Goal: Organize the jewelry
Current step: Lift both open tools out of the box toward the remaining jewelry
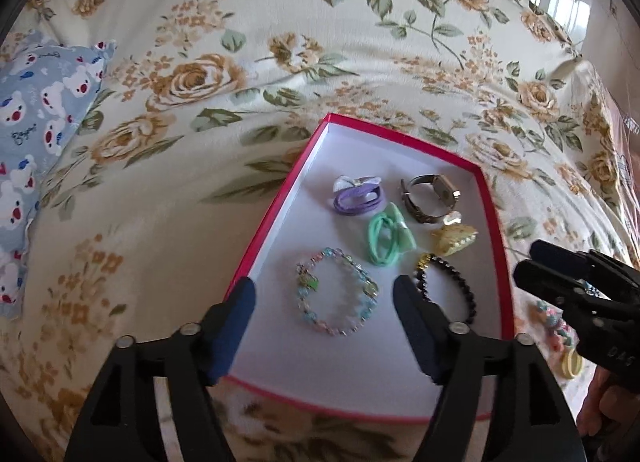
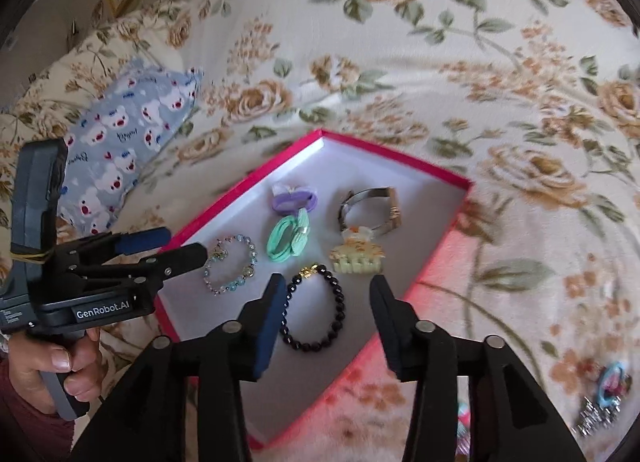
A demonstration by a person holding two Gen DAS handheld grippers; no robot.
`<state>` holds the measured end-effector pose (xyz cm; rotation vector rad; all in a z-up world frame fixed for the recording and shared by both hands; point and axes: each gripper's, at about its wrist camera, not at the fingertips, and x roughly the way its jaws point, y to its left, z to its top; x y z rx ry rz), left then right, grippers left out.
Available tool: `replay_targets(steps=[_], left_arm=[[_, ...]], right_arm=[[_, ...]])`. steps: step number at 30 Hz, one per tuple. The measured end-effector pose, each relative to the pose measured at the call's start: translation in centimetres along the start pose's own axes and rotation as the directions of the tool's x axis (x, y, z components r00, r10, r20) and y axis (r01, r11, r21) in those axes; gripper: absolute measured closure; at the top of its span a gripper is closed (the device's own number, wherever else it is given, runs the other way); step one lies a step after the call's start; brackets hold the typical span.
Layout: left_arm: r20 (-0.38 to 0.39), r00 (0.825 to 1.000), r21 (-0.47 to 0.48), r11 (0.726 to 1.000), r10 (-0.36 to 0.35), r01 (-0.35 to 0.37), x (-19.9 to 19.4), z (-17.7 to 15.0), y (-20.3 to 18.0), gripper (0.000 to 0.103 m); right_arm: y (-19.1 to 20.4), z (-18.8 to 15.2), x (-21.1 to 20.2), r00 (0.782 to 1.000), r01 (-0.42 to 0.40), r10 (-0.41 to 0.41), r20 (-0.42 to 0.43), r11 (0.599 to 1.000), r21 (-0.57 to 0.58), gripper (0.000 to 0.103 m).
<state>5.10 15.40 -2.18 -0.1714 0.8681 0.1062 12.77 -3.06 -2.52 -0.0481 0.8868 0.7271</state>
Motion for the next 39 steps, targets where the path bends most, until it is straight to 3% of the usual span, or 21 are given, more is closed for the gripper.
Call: replay_targets(steps=[2,8,20,30,39], left_arm=[[0.004,1.000,-0.007,1.000,-0.012,0.012,-1.1,-0.6,-0.3,0.028],[-0.001,0.998,-0.011,0.998,-0.055,0.055,-4.1,-3.0,-2.3,0.022],[-0.055,0.987,0.105,0.982,-0.152,0.157,-6.2,-5.0,-7.9,0.021],[-0.103,0.978,0.173,0.965,-0.183,0.198,-5.1,-4.8,-11.6,0.021],[-0.109,0.975,0.226,0.950,-0.195,0.216,-3.9,-3.7,-14.7,0.021]], right_arm=[[-0.6,-0.6,-1.5,1.000,0.015,-0.015,0.023,1.000,0.012,0.045],[-3.3,-3.1,-6.0,0.994,0.095,-0.098,0.050,0.994,0.051,0.041],[-9.9,-9.1,-13.1,0.968,0.227,-0.244,0.060,0.952,0.206,0.041],[-13.3,-11.5,-15.9,0.953,0.263,-0.295,0.072,0.920,0.291,0.041],[-15.6,-11.6,-16.4,0.949,0.266,-0.306,0.078,0.907,0.325,0.041]])
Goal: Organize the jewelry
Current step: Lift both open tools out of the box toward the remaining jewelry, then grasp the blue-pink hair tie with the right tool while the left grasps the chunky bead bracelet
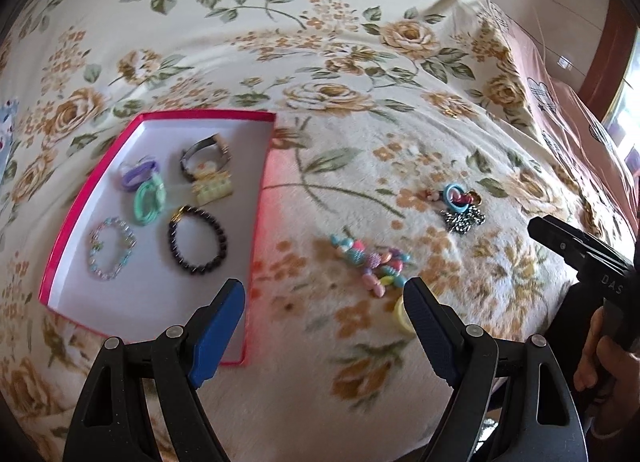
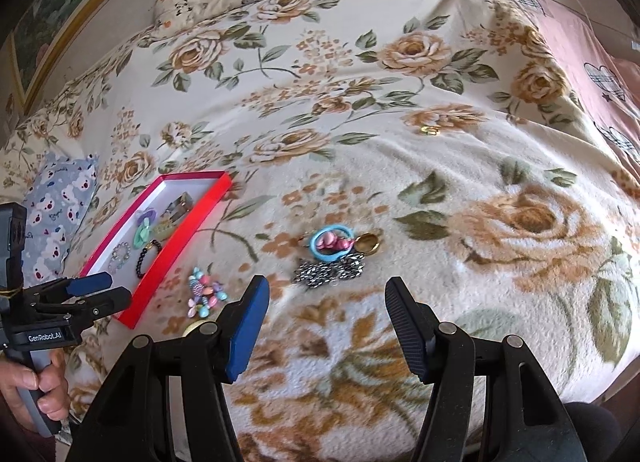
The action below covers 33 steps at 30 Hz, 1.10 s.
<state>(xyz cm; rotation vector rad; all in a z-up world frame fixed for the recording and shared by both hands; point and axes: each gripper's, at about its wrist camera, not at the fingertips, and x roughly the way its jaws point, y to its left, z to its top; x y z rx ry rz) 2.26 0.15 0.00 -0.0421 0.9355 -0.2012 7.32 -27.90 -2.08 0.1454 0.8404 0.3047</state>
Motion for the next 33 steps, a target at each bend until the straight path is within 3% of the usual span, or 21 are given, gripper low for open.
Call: replay_targets(steps=[4,14,22,27,29,33], left_arm=[[-0.016,1.000,0.016,1.000,-0.007,0.007,1.6,0.9,-0.7,0.021],[-0.066,0.997,0.028,0.999,-0.031,0.033,5.8,2.5,-1.7,0.023],[-0.095,0.995,0.022,0.999,-0.038,0.041,8.1,2.9,-1.6,0.024],[-0.106,0.993,0.022,0.998,-0.055,0.058,9.2,3.1,-1.7,0.025],[-0.118,0.991,0.024,0.998,-0.060,0.063,9.8,3.1,-1.7,0.027],[-0.149,0.985,0.020,0.996,-0.083,0.087,11.5,2.9,-1.7,0.042]], right_arm=[[-1.1,0.7,0.8,1.000,0.003,-0.003,-0.012,1.000,0.021,0.043],[-1.9,2.4,4.0,0.998,0.007,-0.006,-0.070,1.000,0.013,0.080],[1.0,2.6,5.9,0.991,-0.081,0.073,-0.116,0.995,-0.060,0.082],[2.1,2.8,8.0,0.986,-0.074,0.057,-0.154,0.992,-0.102,0.082],[2.2,2.7,9.1,0.985,-0.052,0.031,-0.170,0.991,-0.120,0.082],[1.9,2.3,11.4,0.978,-0.024,-0.007,-0.208,0.989,-0.147,0.087]])
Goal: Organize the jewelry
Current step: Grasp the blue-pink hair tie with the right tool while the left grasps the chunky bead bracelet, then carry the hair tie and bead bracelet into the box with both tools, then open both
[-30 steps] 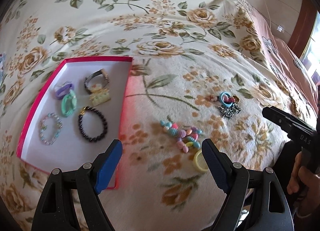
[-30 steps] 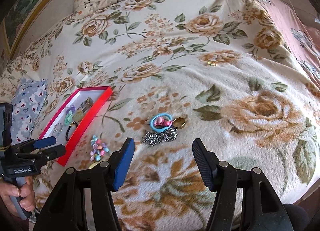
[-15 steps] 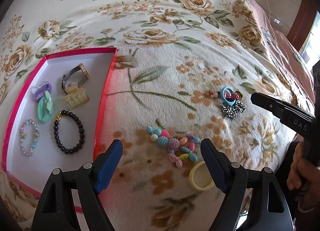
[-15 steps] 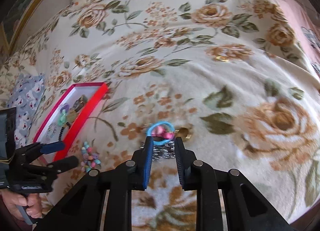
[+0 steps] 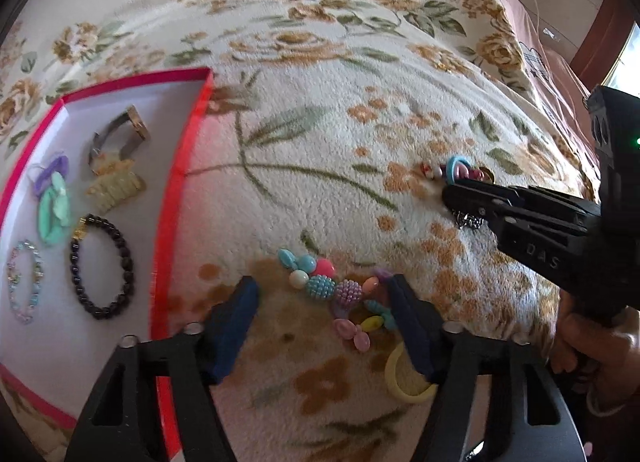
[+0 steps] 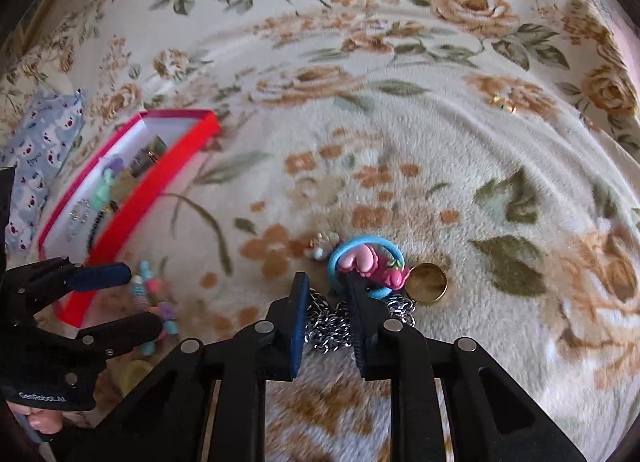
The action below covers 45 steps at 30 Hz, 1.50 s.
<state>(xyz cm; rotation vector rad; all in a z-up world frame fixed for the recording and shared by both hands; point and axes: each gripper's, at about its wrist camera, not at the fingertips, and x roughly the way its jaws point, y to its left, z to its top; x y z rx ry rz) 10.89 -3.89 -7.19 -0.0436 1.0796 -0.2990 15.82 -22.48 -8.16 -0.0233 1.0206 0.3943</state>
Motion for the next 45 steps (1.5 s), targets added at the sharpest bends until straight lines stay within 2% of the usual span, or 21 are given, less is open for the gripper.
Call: replay_targets(steps=[1,2,3,6,7,15,22,32,45], left_arm=[[0.005,1.000,0.007,1.000,0.002,-0.002,0.2,0.1,0.0,0.044],[0.014,1.000,0.015,1.000,0.003,-0.003,0.3,0.2,-0.1,0.047],[0.019,1.000,0.020,1.000,-0.003,0.002,0.4,0.3,-0.1,0.056],[0.020,0.999,0.023,0.999,-0.025,0.025,0.7,0.6,0.1,0.087],[0.021,0.999,0.023,0.999,-0.029,0.028,0.7,0.6,0.1,0.091],[0.084,0.995,0.020,0.999,-0.044,0.043,-1.9,0.3,0.6,0.091],[0.143,0.989,-0.012,0.999,-0.045,0.047,-5.8,-0.8,2.3,0.091],[0.204,0.979,-0.097,0.995,0.001,0.020,-10.7,-3.8,6.2,0.091],[0.245,0.966,-0.228,0.973,0.084,-0.027,-14.6,-6.8,11.5,0.091]], right_arm=[[-0.1,-0.1,0.0,1.000,0.003,-0.003,0.004,1.000,0.003,0.089],[-0.3,0.0,-0.1,1.000,0.010,-0.010,0.009,1.000,0.010,0.096],[-0.4,-0.1,-0.2,1.000,0.013,-0.013,0.012,1.000,0.017,0.100],[-1.1,-0.1,-0.7,1.000,-0.008,0.007,0.021,0.999,0.052,0.102],[-1.2,-0.1,-0.9,1.000,-0.009,0.008,0.028,0.998,0.055,0.102],[-1.3,0.6,-4.9,0.989,-0.079,0.066,0.131,0.992,0.101,0.102],[0.9,1.2,-7.5,0.977,-0.121,0.107,0.186,0.990,0.066,0.102],[6.5,1.4,-6.4,0.967,-0.203,0.204,0.154,0.979,-0.021,0.102],[14.1,2.5,-4.1,0.939,-0.318,0.330,0.096,0.940,-0.127,0.102]])
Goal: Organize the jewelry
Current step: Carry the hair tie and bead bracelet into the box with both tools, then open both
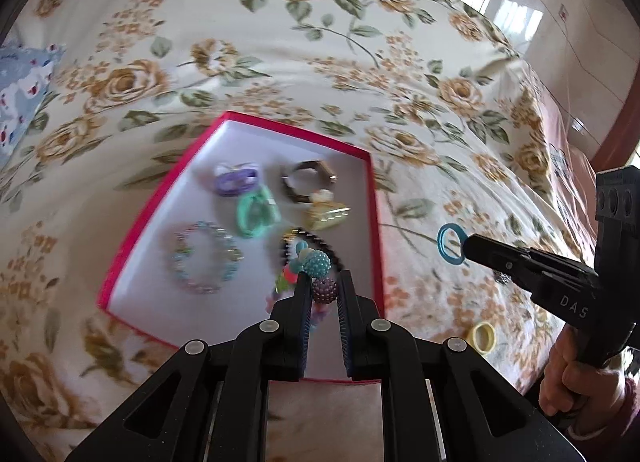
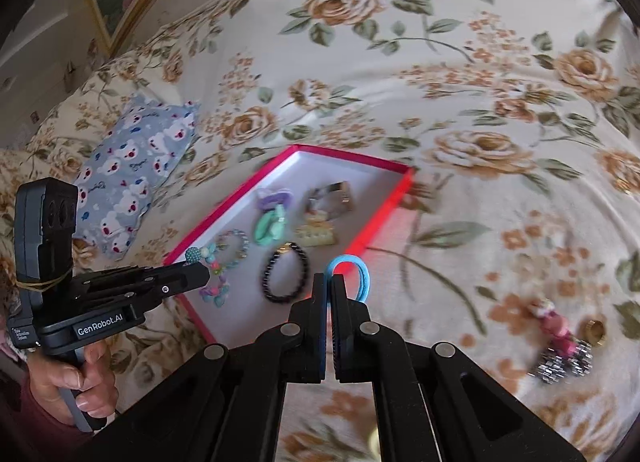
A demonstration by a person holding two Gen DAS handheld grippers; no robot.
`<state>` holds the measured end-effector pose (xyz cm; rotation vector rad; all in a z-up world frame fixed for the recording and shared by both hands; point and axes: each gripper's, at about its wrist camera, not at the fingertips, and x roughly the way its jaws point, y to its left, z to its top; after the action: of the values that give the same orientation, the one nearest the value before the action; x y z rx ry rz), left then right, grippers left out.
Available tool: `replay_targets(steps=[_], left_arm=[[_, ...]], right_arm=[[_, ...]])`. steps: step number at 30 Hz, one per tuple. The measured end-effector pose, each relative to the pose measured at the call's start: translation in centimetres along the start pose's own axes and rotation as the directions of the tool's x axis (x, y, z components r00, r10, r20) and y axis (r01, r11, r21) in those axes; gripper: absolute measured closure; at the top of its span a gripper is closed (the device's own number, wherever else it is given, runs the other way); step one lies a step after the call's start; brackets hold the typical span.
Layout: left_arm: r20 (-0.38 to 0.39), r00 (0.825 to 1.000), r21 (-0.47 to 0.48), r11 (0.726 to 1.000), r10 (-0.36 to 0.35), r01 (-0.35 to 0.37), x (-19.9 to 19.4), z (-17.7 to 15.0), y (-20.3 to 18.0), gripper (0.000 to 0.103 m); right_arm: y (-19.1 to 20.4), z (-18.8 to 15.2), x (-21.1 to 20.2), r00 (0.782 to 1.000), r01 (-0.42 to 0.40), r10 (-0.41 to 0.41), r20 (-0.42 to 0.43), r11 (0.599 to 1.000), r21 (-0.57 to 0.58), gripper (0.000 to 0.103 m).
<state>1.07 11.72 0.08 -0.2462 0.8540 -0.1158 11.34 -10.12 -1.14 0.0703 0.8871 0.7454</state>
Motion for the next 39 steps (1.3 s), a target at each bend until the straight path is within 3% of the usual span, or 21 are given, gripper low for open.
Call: replay_targets(steps=[16,28,39], left_arm=[[-0.002,1.000,-0.044,0.999,0.025,-0.025,1.0,1.2,3.3,0.091],[-0.058,0.997,-0.111,0.992,0.058,-0.064,4.6,1.8,6.7,0.091],[-0.076,0.991,-0.137,0.984,0.107,-0.117,5.8,1.3,7.5,0.091]], right_arm=[[4.1,1.0,4.8,0.995,-0.082,0.078,-0.061,0.995,-0.062,0.102],[4.8,0.5,10.1,0.985,-0.077,0.063,-0.160,0.994,-0.083,0.102],[5.4,-0.1,12.0,0.976,-0.085,0.064,-0.206,0.992,-0.095,0.099]])
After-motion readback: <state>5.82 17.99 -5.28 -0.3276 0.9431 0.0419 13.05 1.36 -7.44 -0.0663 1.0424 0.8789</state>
